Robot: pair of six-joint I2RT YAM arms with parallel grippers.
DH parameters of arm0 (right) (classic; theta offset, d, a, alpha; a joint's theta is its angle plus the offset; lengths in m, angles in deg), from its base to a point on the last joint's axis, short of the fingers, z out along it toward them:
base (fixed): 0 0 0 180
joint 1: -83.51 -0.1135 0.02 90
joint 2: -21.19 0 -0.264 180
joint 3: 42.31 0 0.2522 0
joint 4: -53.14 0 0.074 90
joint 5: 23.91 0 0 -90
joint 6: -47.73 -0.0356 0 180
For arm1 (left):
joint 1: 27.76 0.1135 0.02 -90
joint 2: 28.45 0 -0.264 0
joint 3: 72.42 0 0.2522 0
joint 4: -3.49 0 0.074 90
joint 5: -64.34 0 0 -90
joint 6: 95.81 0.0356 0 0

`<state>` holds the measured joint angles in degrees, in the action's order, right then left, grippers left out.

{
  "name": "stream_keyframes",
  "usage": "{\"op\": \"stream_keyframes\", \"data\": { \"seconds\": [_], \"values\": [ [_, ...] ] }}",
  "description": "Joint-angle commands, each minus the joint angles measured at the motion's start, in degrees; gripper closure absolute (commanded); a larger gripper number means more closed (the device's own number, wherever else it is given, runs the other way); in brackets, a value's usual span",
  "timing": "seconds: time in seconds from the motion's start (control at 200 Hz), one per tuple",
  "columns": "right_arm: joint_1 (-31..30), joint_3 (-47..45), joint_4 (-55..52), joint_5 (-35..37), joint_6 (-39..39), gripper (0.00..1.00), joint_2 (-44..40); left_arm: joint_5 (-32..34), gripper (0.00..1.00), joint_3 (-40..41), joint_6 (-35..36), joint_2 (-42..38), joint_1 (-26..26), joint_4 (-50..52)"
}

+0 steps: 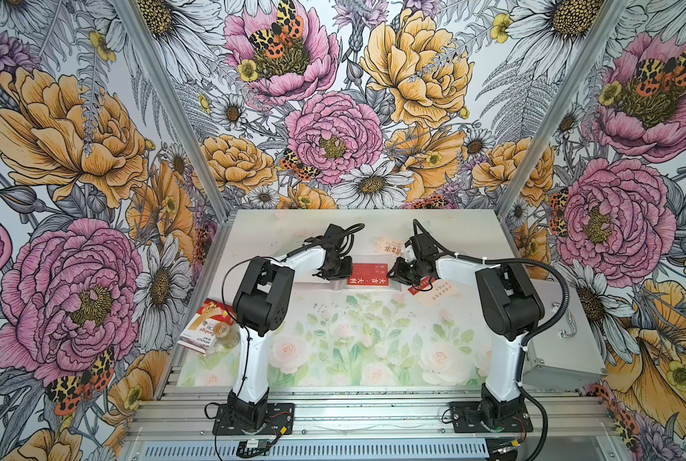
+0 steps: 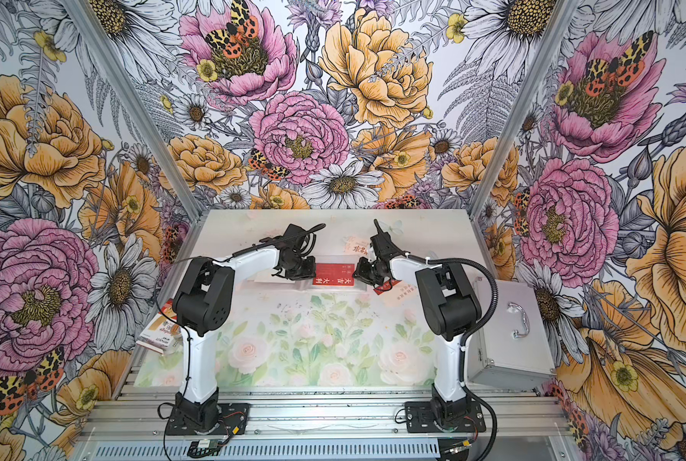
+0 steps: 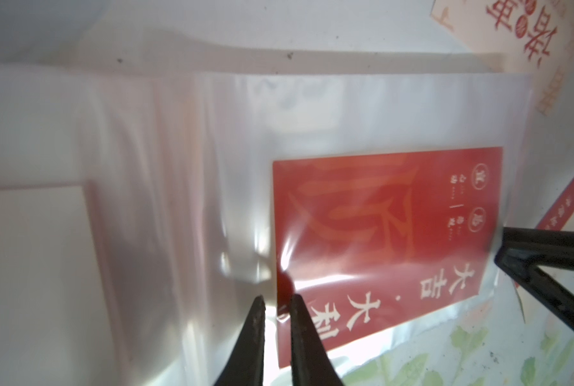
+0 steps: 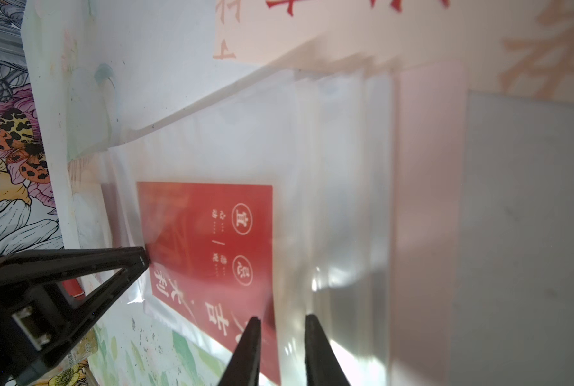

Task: Place the photos into the photo albums
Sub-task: Turn the page of the photo album at the center of the board.

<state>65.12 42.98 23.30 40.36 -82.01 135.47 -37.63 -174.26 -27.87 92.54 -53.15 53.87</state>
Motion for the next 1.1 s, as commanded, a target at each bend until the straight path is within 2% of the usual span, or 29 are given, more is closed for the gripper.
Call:
{"op": "stream_keyframes", "data": {
  "seconds": [0.0,0.746,1.096],
  "values": [
    [0.3,0.9,0.2,0.4,0.5,0.75,0.7,0.6,0.83,-0.3,0.9,1.4,-0.2,0.2],
    [-2.0,5.3,1.0,-9.9,-1.6,0.75,-2.0,-0.5,0.83,-0.9,0.3,1.5,-0.9,0.1],
    [-2.4,6.4,0.9,-10.6,-2.5,0.75,-5.1,-1.2,0.83,-1.4,0.1,0.3,-0.9,0.1]
  ]
}}
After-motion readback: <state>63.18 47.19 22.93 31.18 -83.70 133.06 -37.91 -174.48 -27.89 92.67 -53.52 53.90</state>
